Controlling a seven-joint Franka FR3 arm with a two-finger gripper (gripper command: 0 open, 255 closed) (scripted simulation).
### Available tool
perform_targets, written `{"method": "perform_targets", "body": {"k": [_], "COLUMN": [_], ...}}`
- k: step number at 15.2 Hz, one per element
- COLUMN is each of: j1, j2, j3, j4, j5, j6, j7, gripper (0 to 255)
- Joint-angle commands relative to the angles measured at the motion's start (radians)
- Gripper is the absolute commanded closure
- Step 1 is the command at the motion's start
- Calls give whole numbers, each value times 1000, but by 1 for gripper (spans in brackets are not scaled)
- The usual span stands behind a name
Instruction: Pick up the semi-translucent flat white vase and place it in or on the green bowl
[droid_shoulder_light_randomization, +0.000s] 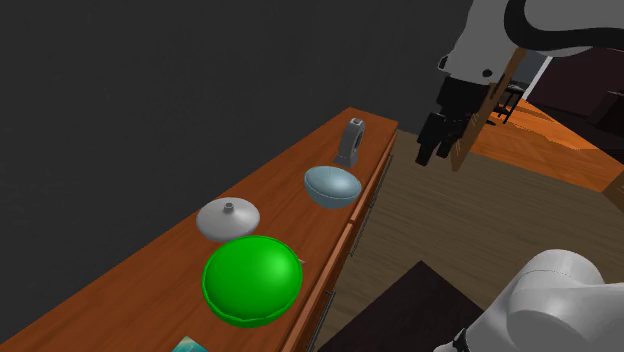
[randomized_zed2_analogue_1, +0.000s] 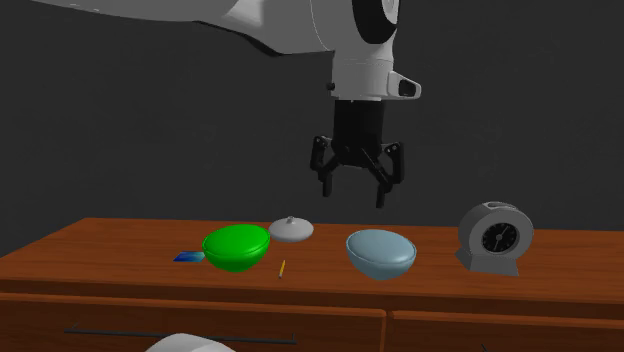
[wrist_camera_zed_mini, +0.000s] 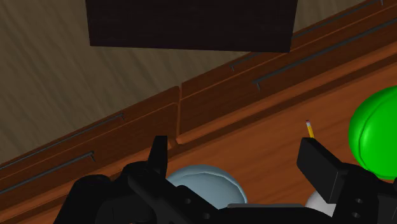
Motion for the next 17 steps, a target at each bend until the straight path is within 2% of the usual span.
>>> {"method": "perform_targets", "body": {"k": [1,10,17], "j1": [0,32,44], "j2": [0,190,396], "j3": [0,156,270], "j4": [0,4,83], "j5": [0,84,94], "j6": [0,211,358], "j7": [0,178,319], "gripper": [0,0,0]}}
